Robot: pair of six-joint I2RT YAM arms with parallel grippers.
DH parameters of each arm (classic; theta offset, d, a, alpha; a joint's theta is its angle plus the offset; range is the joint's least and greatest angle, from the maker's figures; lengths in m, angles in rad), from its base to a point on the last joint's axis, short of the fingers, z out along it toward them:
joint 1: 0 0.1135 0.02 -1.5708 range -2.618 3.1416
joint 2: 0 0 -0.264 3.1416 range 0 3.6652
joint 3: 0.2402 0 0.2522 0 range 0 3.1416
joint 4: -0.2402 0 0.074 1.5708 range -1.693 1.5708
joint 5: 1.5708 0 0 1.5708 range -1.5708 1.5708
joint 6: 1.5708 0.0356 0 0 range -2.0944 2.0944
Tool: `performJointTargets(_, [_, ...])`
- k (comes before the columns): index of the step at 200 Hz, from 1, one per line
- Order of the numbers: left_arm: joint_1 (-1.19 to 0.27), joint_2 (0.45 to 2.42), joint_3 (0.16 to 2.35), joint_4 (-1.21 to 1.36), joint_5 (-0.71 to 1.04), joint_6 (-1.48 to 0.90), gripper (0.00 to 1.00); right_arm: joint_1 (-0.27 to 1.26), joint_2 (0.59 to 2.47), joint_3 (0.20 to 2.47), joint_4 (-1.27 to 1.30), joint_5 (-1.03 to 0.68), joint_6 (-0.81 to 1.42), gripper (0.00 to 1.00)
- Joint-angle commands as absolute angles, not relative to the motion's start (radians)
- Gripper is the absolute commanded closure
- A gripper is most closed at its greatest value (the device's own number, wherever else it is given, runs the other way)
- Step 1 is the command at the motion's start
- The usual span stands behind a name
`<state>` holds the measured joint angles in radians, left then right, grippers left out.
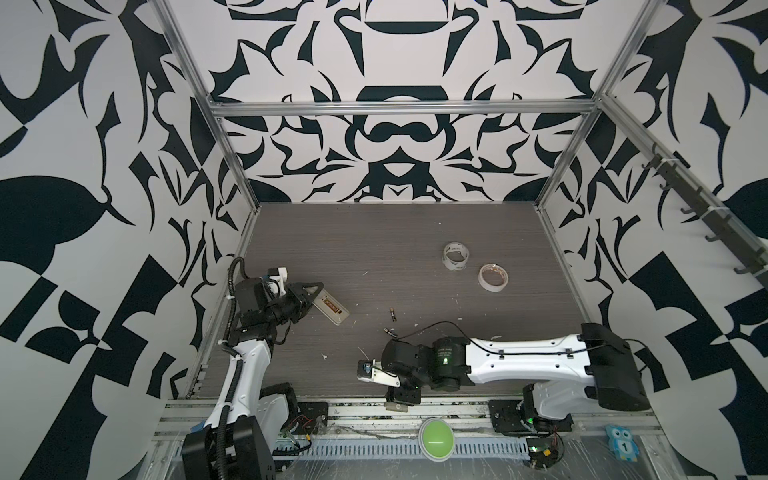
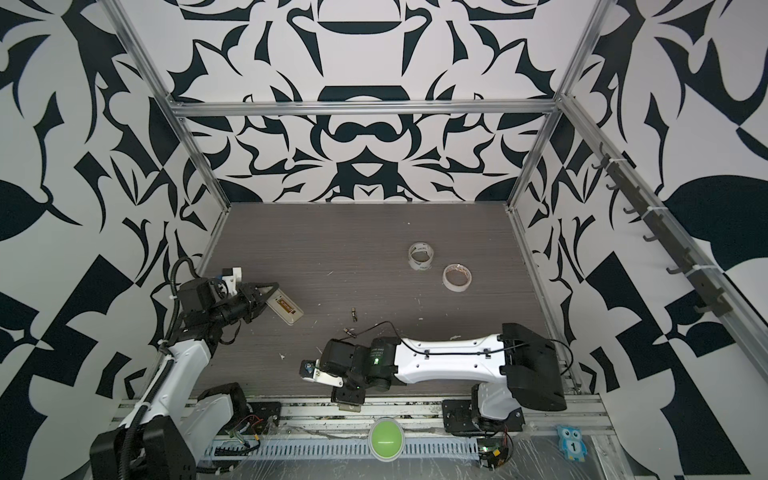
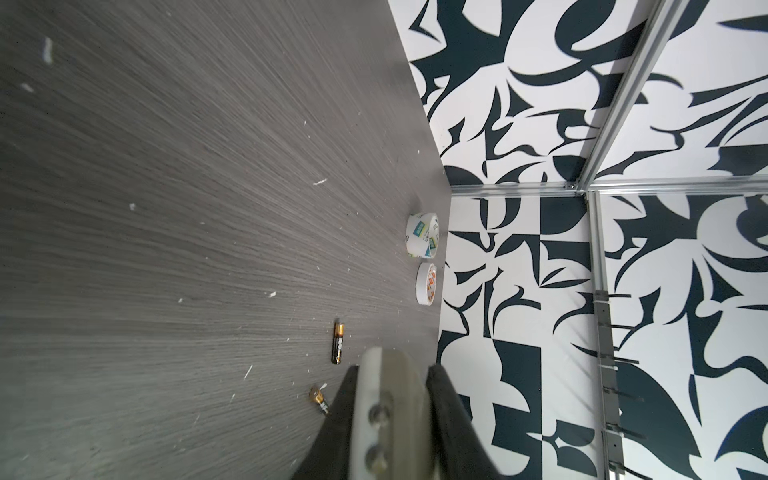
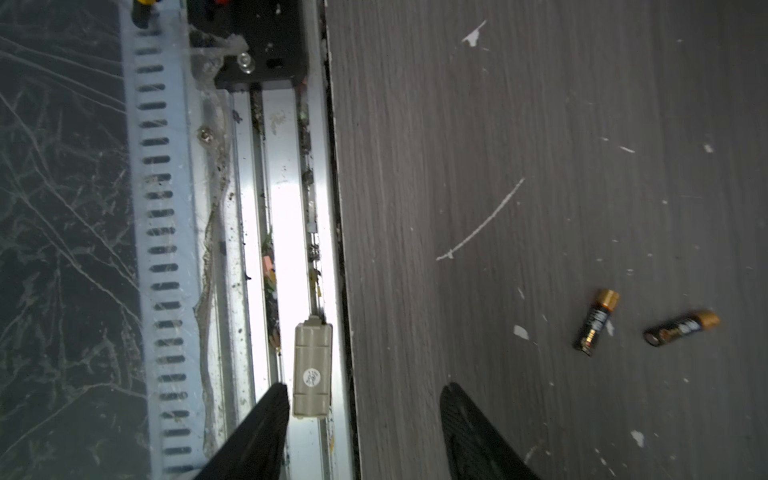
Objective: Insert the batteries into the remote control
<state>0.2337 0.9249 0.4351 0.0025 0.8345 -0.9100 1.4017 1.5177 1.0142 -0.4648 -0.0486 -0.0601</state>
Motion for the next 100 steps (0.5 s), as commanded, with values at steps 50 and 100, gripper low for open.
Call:
performJointTargets(50, [0.301,0.906,0.426,0.034,0.882,-0.931,1.00,1.441,1.641,1.028,-0.398,-0.033,-0.005,0.47])
performJointTargets(100, [0.309,0.910,0.428,0.035,0.883,-0.928,1.00,1.454,1.691,1.051,-0.441,-0.011,-0.028,0.54])
